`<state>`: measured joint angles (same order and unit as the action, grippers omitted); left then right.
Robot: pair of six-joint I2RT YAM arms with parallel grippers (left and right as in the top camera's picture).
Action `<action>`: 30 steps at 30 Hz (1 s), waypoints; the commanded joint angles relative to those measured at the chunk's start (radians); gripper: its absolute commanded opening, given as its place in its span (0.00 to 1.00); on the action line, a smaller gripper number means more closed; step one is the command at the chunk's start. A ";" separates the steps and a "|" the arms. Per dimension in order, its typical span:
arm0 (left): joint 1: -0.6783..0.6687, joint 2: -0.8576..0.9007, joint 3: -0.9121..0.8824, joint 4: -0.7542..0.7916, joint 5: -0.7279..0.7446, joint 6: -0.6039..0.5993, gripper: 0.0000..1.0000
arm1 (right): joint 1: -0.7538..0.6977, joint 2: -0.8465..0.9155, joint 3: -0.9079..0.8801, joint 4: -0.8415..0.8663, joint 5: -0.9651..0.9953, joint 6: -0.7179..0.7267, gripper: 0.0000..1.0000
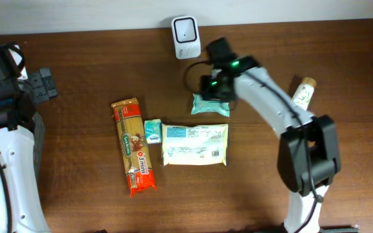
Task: Scan the item barcode
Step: 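Grasp the mint-green wipes pack with the right gripper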
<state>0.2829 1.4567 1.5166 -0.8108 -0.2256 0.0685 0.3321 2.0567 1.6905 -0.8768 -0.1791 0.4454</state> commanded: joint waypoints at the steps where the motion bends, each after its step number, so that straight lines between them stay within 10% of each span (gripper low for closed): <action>1: 0.005 -0.013 0.003 0.001 -0.003 0.016 0.99 | -0.121 0.028 0.000 -0.032 -0.214 -0.056 0.41; 19: 0.005 -0.013 0.003 0.002 -0.003 0.016 0.99 | -0.169 0.258 -0.001 -0.042 -0.251 -0.092 0.26; 21: 0.005 -0.013 0.003 0.002 -0.003 0.016 0.99 | -0.163 0.258 -0.002 -0.024 -0.257 -0.090 0.04; 29: 0.005 -0.013 0.003 0.002 -0.003 0.016 0.99 | -0.142 -0.032 0.051 -0.068 -0.033 -0.134 0.04; 30: 0.005 -0.013 0.003 0.001 -0.003 0.016 0.99 | -0.143 -0.024 0.048 -0.079 -0.034 -0.134 0.34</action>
<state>0.2829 1.4567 1.5166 -0.8104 -0.2256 0.0681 0.1787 2.0647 1.7218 -0.9394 -0.2844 0.3141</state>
